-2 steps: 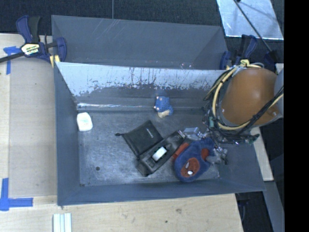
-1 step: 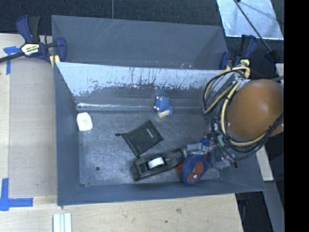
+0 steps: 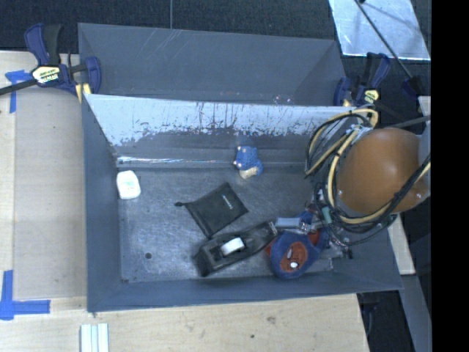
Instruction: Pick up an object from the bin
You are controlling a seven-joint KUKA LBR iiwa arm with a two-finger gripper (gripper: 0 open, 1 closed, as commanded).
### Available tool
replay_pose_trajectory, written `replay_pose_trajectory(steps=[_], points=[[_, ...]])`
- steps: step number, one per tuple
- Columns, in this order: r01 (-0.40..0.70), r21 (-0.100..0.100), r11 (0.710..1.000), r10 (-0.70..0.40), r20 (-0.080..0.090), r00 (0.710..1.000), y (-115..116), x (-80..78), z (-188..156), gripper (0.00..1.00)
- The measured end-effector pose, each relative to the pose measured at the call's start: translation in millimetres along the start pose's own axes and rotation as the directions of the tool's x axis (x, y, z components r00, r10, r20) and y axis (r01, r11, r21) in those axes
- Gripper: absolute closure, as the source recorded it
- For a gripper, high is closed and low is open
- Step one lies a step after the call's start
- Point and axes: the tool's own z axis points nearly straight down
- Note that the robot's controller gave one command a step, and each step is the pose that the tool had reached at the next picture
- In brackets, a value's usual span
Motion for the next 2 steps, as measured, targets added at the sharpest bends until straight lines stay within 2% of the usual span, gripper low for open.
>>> replay_pose_trajectory(steps=[1,2], points=[[-0.001,-0.014,1.0,0.001,-0.003,1.0,-2.7,-1.4,-2.0,0.0],[0.001,-0.008,1.0,-0.001,0.002,1.0,-4.1,-4.4,-5.5,1.0]])
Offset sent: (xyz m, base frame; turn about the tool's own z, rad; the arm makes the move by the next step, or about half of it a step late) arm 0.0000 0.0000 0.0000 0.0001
